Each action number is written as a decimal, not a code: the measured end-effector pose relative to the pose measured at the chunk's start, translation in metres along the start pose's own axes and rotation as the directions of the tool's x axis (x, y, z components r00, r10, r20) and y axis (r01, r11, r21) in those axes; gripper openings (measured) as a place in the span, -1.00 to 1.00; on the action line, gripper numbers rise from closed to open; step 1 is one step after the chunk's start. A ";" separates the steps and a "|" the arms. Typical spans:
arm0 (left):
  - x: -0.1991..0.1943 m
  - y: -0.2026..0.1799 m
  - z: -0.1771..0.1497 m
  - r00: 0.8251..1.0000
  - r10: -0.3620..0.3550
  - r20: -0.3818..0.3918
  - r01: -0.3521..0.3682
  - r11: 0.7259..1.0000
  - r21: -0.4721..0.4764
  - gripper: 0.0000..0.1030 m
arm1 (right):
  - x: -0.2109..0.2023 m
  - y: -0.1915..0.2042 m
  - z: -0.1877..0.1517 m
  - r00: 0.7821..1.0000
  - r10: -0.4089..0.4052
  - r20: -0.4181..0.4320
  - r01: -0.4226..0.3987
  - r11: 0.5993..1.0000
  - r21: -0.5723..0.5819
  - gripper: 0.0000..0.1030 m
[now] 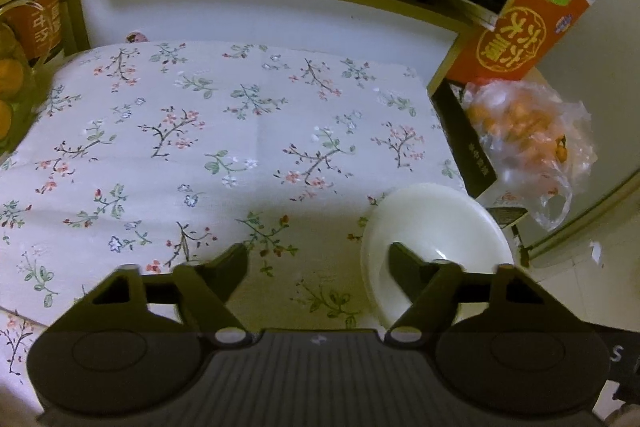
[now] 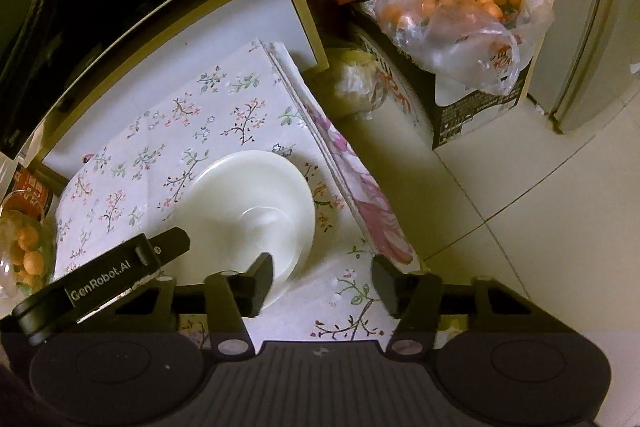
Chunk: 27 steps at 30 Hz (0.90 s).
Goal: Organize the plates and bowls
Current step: 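Move both grippers to the small white bowl's rim and close them, then lift the small white bowl with both grippers and carry it toward the plates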
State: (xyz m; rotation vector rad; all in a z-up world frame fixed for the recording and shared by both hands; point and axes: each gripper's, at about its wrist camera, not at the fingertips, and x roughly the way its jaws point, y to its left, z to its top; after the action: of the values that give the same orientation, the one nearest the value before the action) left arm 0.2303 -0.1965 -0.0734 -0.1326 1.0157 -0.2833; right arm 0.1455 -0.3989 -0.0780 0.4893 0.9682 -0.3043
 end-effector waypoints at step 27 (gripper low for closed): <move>-0.009 -0.013 -0.013 0.999 -0.038 -0.011 0.038 0.998 0.048 -0.83 | 0.000 0.011 -0.006 0.999 0.053 -0.008 -0.053 0.998 -0.034 -0.85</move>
State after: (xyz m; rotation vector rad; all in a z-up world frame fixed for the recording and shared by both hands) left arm 0.2126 -0.2063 -0.0692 -0.1068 1.0162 -0.3432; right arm 0.1462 -0.3867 -0.0779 0.4843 0.9645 -0.2377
